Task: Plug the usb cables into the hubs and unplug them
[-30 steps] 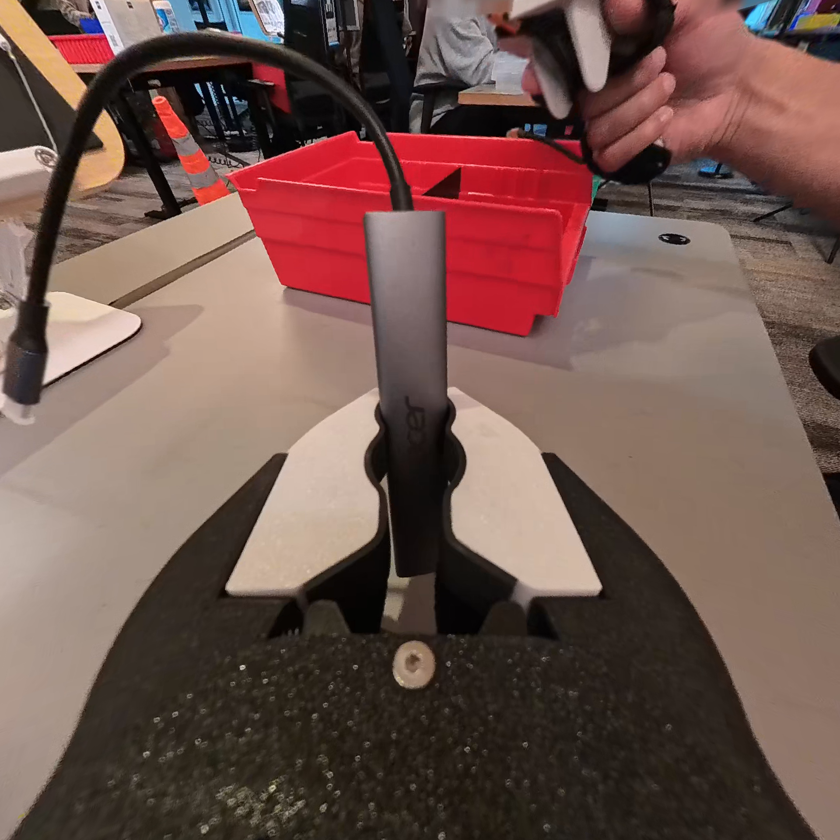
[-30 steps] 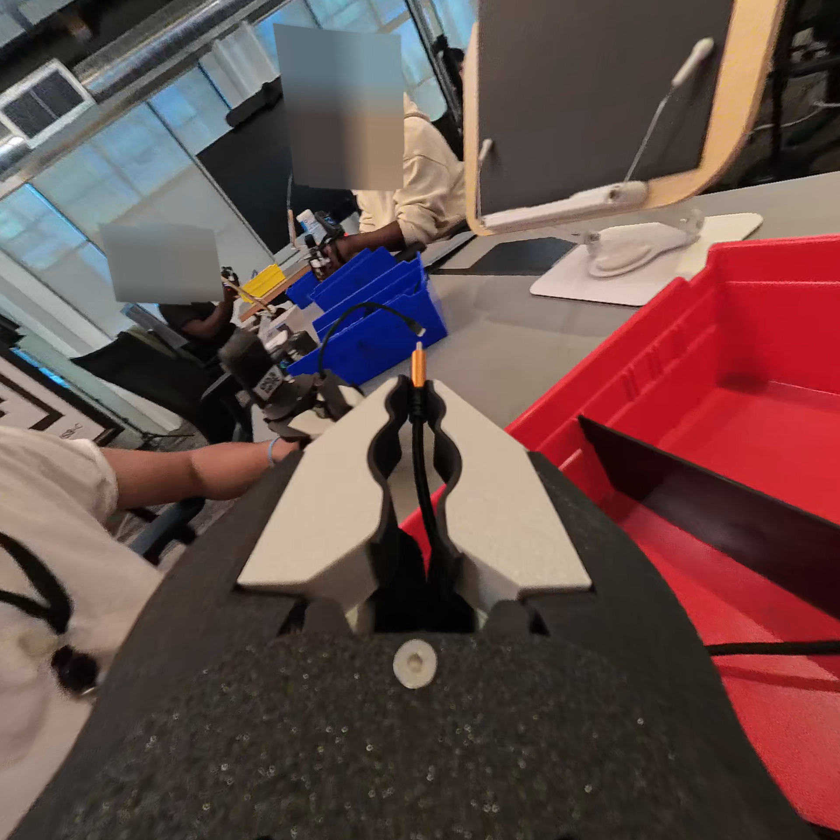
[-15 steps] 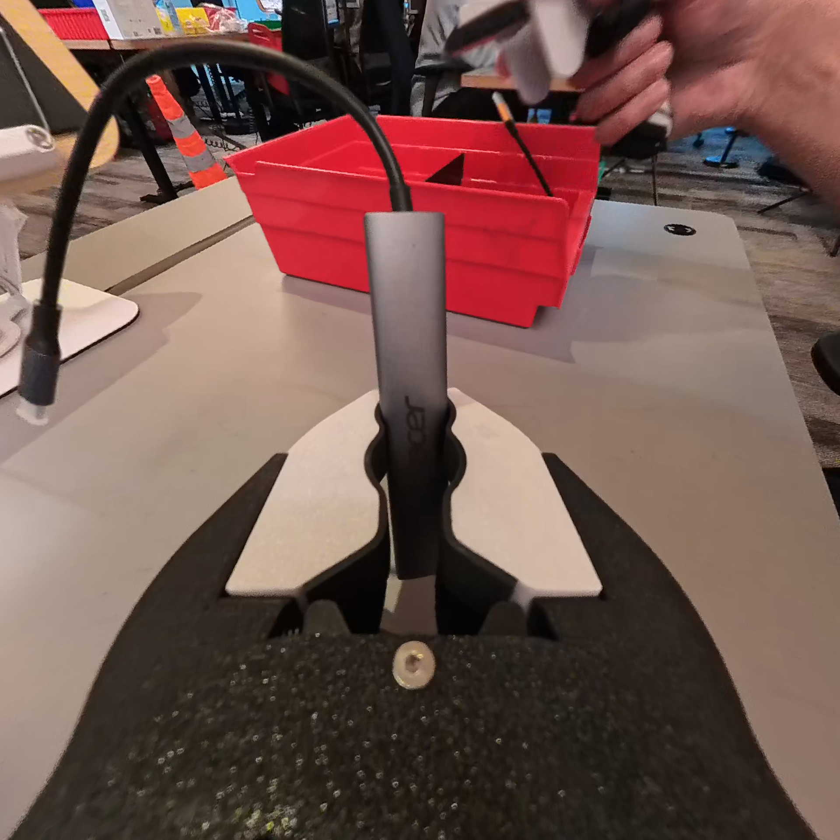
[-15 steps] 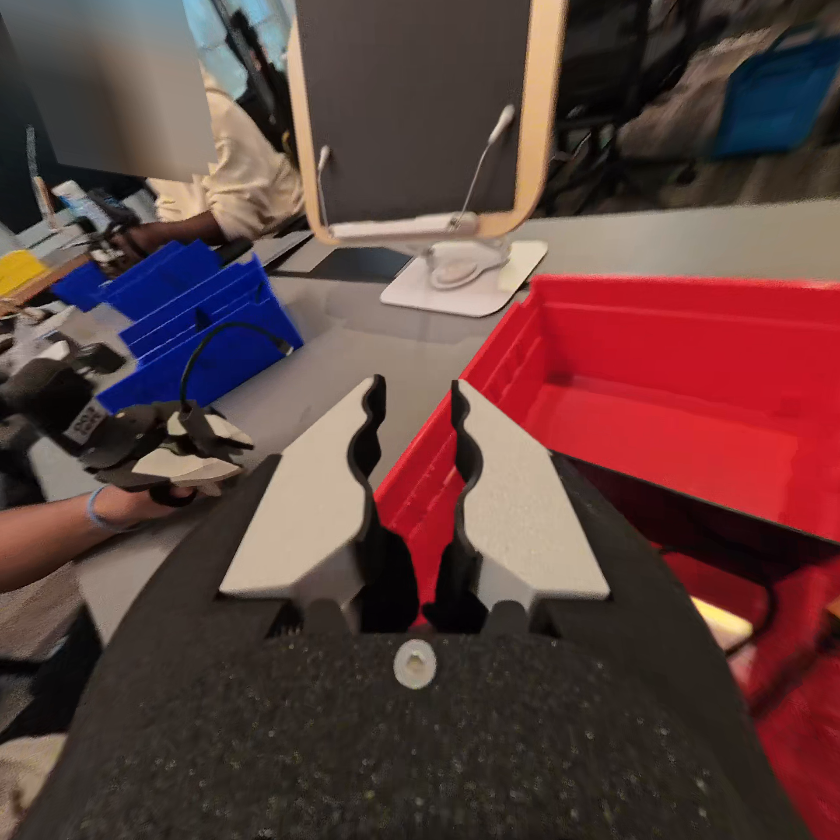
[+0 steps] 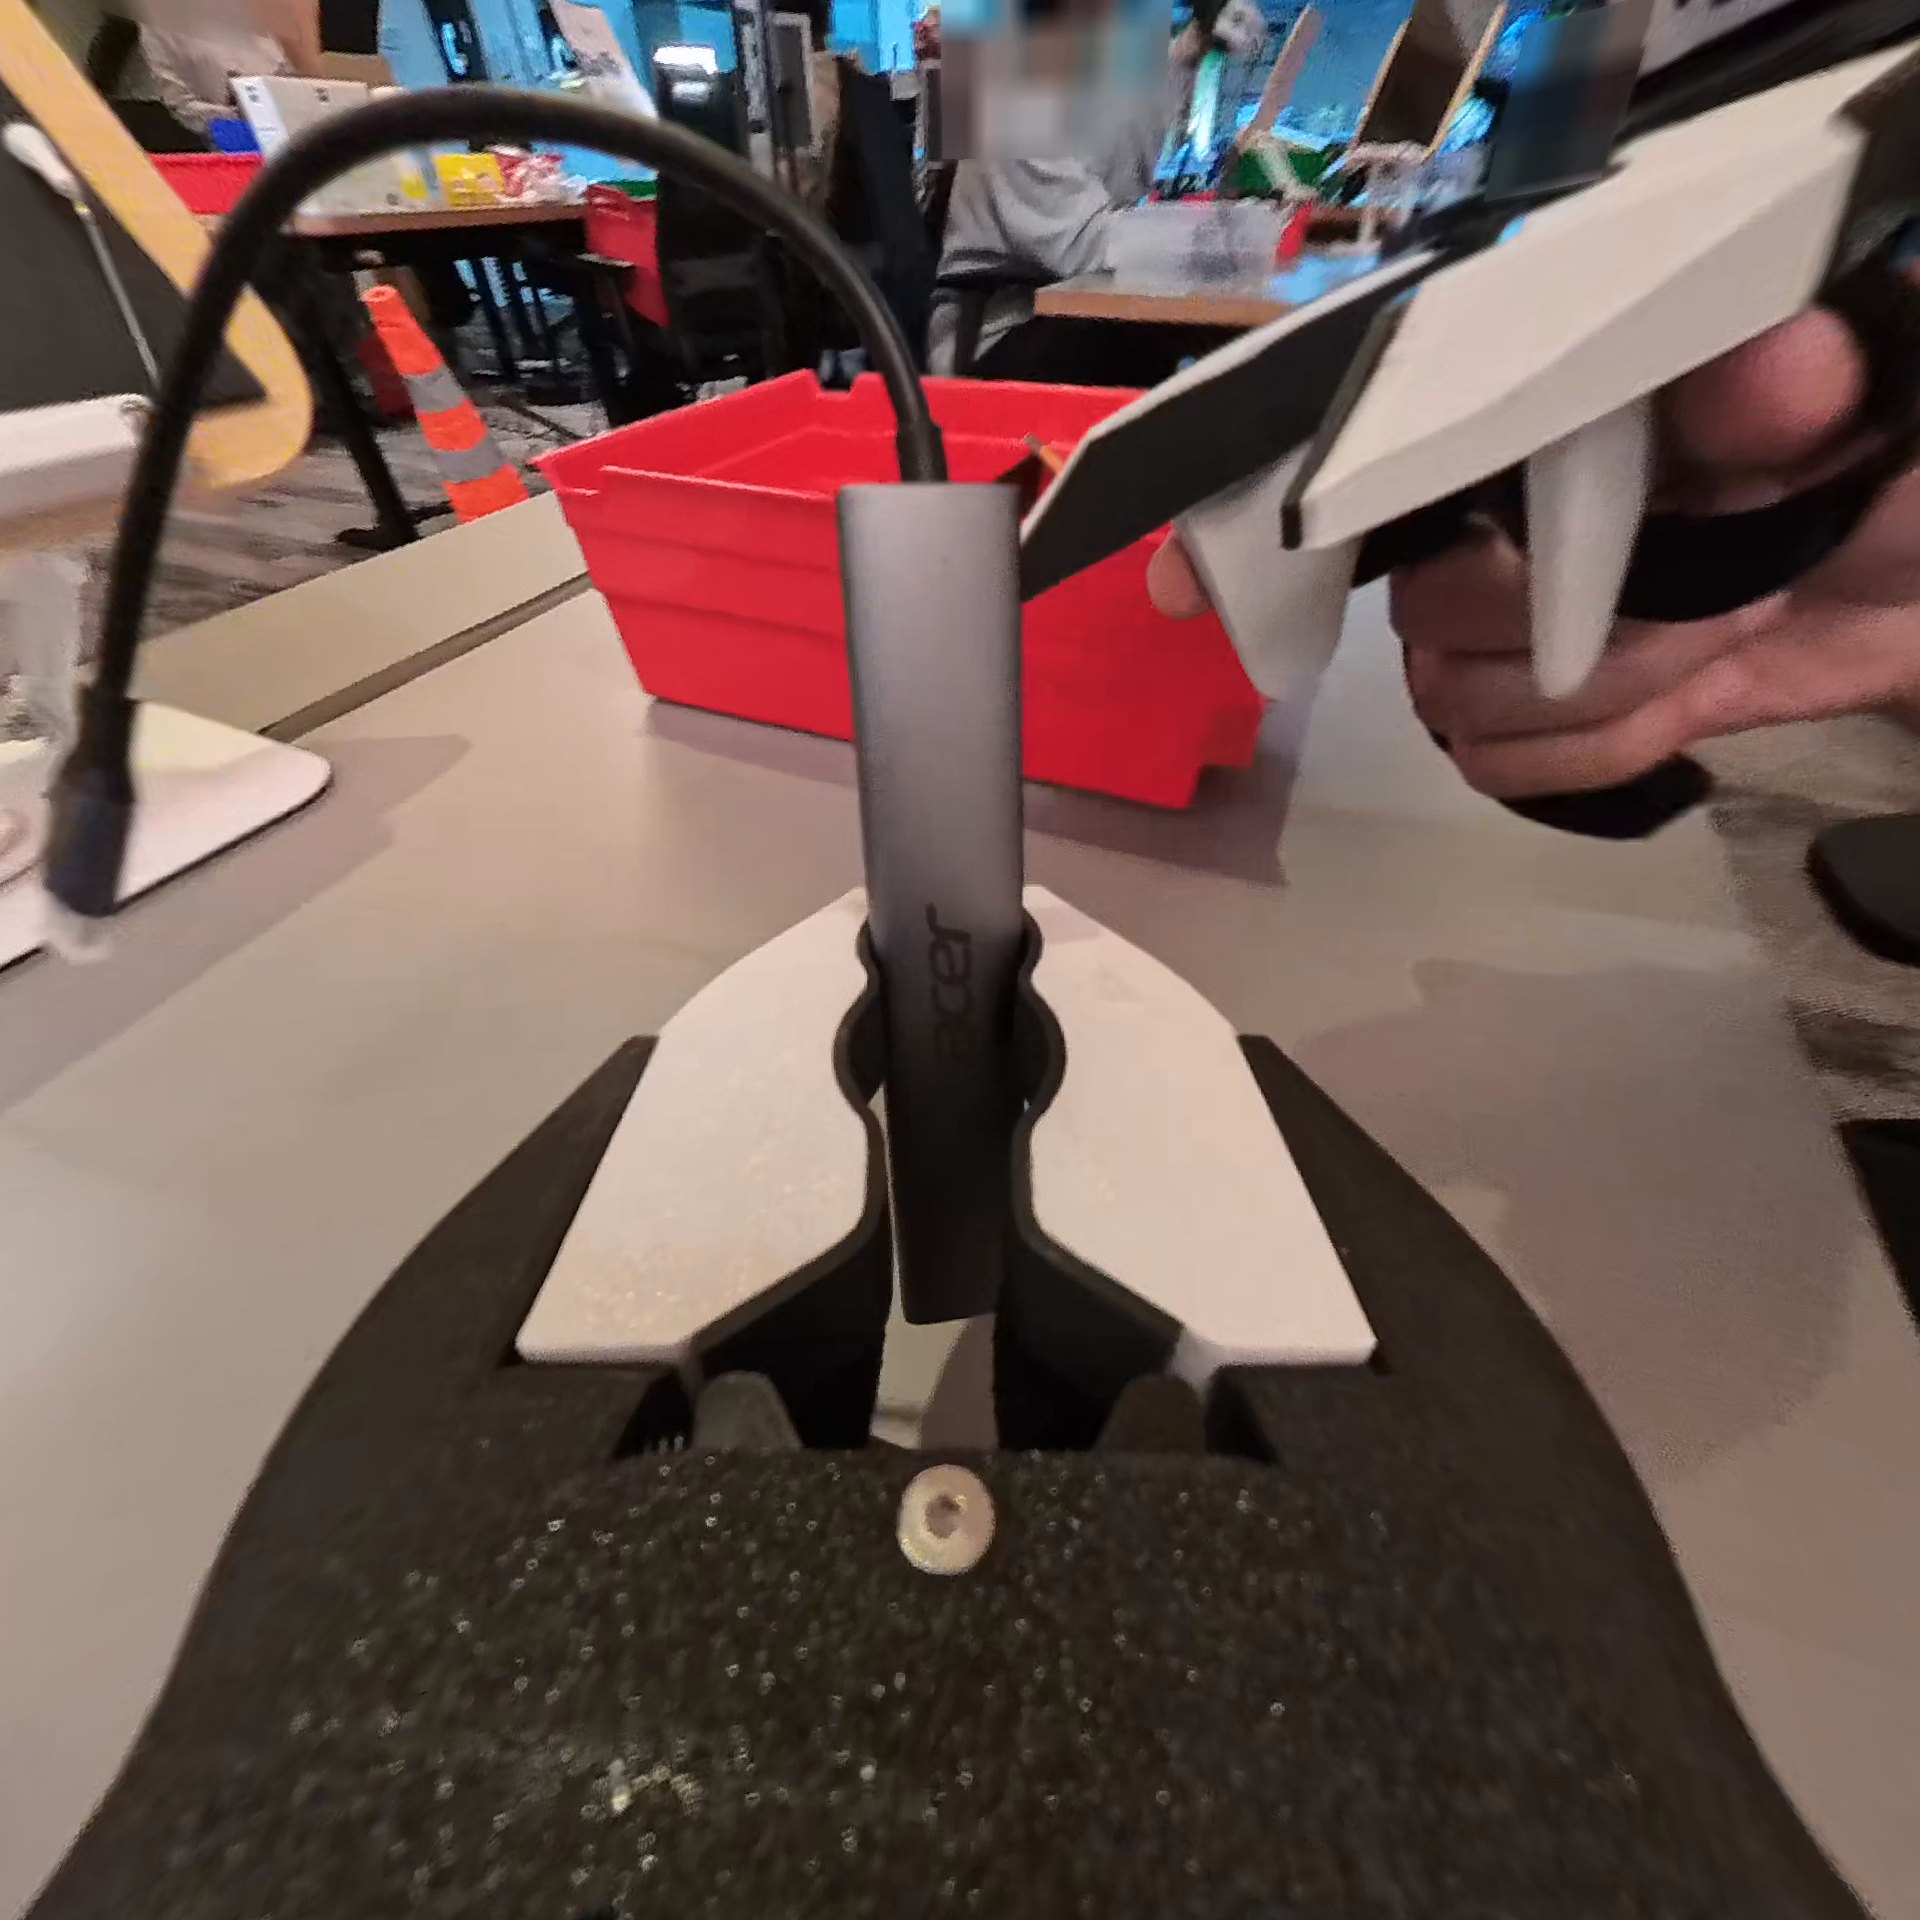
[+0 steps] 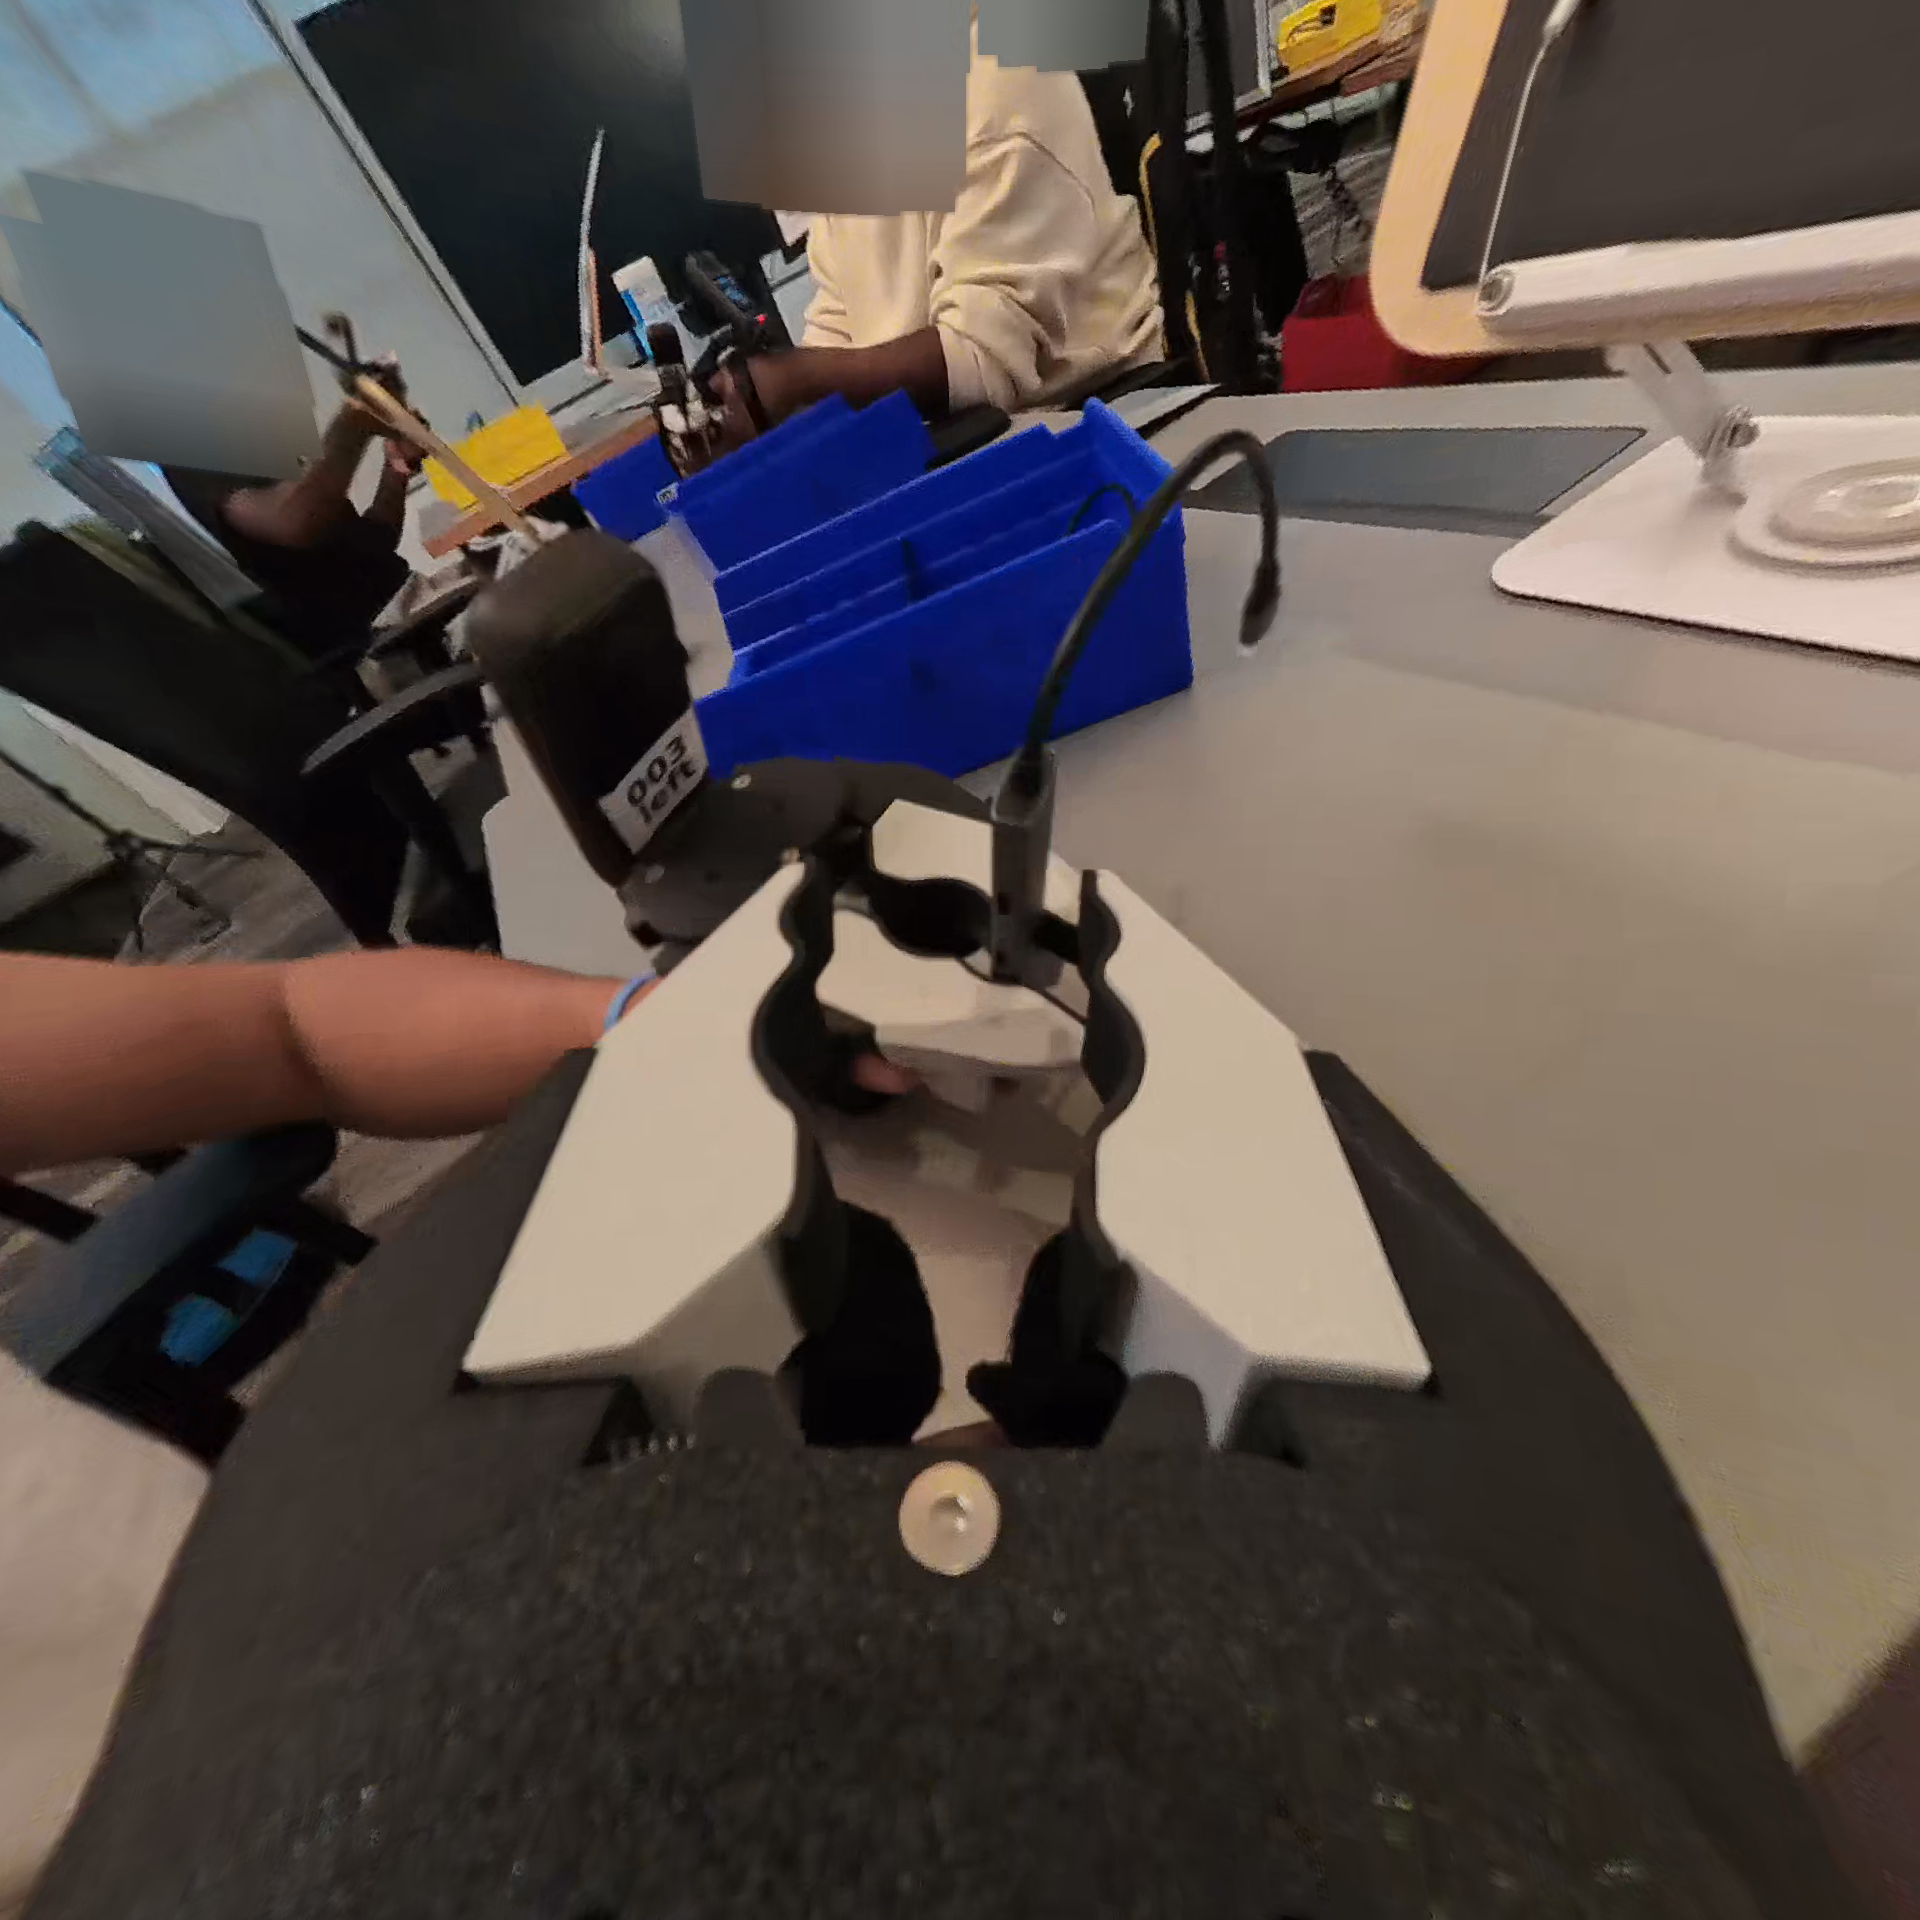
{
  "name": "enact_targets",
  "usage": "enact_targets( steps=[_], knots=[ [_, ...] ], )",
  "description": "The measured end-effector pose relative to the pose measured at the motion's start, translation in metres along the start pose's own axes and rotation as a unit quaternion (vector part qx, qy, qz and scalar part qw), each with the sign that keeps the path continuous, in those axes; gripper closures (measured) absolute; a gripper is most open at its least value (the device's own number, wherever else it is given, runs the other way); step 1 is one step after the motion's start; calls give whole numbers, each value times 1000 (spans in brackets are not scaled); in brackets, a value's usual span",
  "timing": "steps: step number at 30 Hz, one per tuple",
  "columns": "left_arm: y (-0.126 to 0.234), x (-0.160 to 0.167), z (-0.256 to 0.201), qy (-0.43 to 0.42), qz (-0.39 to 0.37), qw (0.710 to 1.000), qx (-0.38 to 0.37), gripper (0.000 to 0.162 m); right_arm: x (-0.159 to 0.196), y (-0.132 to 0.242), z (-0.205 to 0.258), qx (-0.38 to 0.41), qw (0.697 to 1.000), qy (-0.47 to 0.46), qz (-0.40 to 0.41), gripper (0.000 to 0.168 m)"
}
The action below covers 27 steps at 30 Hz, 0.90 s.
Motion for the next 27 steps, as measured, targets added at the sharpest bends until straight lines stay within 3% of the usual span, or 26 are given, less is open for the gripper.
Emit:
enact_targets(
  steps=[2,4,7,10,16,18,20,23,27],
  knots=[
    [-1,1,-1,-7,6,1000,-11,143,0,-16,1,29,1000,-1,-1,126],
    [0,0,-2,-11,7,1000,-23,143,3,-27,-3,72,997,3,18,159],
    [2,-1,1,-22,-2,999,-49,136,-6,-20,-9,101,995,7,5,160],
    [5,-1,6,-12,-8,998,-66,114,-32,13,-20,154,987,50,-15,161],
    [11,-3,15,49,-32,998,-36,122,-111,127,-58,302,944,128,-40,160],
    [9,-1,18,56,-25,997,-36,122,-130,155,-75,376,907,188,10,161],
    [8,0,18,56,-17,998,-39,123,-132,166,-102,415,871,234,119,160],
    [4,2,16,49,-8,998,-37,125,-112,161,-150,426,804,297,290,160],
    [1,3,13,35,2,999,-41,125,-74,134,-213,403,741,300,446,160]
  ],
)
Point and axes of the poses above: each gripper's, where its closed fingertips meet, y back along the fingers, x out of its underside, z = x × y across the jaws, the point moved 8 cm from there along y, back along the fingers, and after that the axes turned 9 degrees about z, right-handed, at the moved point
